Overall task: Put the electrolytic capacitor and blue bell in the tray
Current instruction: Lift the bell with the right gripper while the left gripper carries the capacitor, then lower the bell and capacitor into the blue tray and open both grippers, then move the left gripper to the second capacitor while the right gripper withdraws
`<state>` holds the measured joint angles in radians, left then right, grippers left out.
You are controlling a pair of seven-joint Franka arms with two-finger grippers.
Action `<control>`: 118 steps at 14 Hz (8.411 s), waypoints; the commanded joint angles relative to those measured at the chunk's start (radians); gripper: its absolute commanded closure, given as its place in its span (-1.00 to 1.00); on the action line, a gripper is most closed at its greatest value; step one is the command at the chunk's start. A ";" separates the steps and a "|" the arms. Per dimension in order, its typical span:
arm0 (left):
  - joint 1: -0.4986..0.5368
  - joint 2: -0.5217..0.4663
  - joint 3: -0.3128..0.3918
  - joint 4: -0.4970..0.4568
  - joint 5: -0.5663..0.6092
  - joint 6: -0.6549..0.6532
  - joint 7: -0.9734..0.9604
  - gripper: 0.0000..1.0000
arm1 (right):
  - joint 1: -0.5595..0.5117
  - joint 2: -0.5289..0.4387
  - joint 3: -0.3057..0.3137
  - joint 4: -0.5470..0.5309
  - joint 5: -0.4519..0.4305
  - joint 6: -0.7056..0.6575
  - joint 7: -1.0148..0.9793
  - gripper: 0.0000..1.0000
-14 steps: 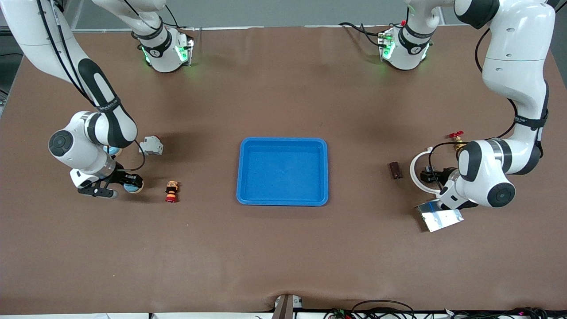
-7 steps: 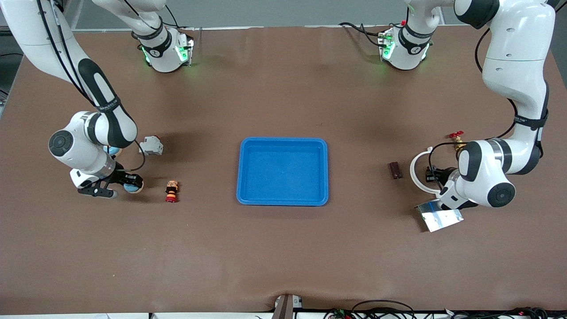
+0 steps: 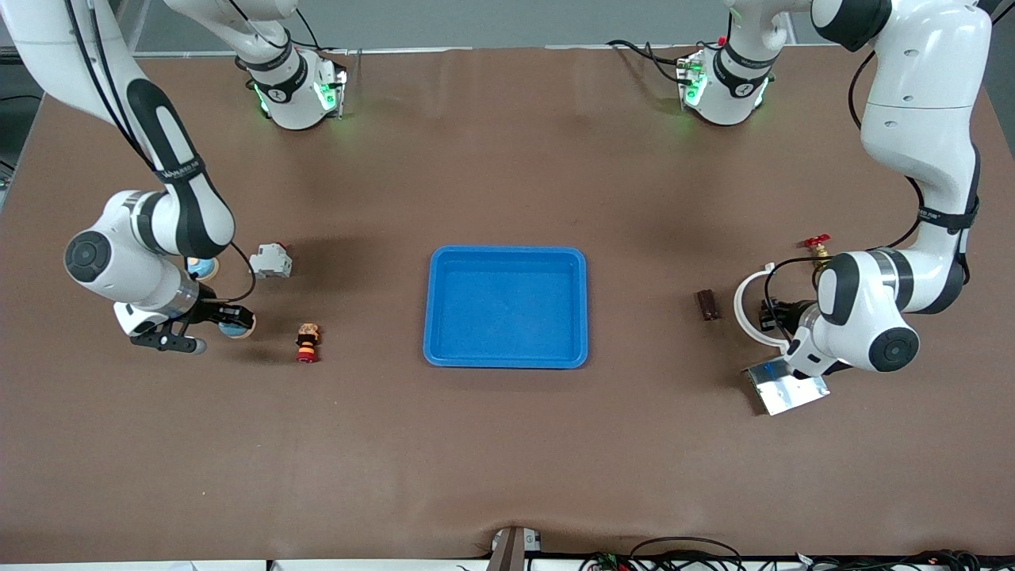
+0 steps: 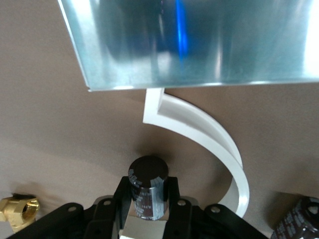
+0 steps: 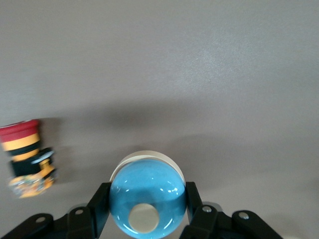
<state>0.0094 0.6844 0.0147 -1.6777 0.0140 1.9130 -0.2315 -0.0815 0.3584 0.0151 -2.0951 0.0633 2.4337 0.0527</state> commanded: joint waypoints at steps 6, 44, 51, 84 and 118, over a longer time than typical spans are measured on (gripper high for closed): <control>-0.014 -0.149 -0.027 0.059 0.023 -0.181 -0.005 0.98 | 0.025 -0.170 0.014 -0.022 0.089 -0.156 0.073 1.00; -0.295 -0.023 -0.433 0.130 0.144 0.127 -1.009 1.00 | 0.670 -0.075 0.011 0.015 -0.077 -0.032 1.351 1.00; -0.315 0.040 -0.433 0.130 0.133 0.133 -1.022 1.00 | 0.698 0.011 0.011 0.081 -0.088 0.004 1.447 1.00; -0.266 -0.137 -0.430 0.115 0.178 -0.011 -0.899 -1.00 | 0.784 0.289 0.005 0.310 -0.174 0.064 1.688 1.00; 0.230 -0.415 -0.440 -0.493 0.044 0.417 -0.014 -1.00 | 0.709 0.255 0.005 0.578 -0.237 -0.487 1.299 -1.00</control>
<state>0.2392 0.2332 -0.4211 -2.1830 0.0629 2.2992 -0.2540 0.6728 0.6613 0.0128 -1.5145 -0.1582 2.0252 1.4715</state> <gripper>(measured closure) 0.000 0.000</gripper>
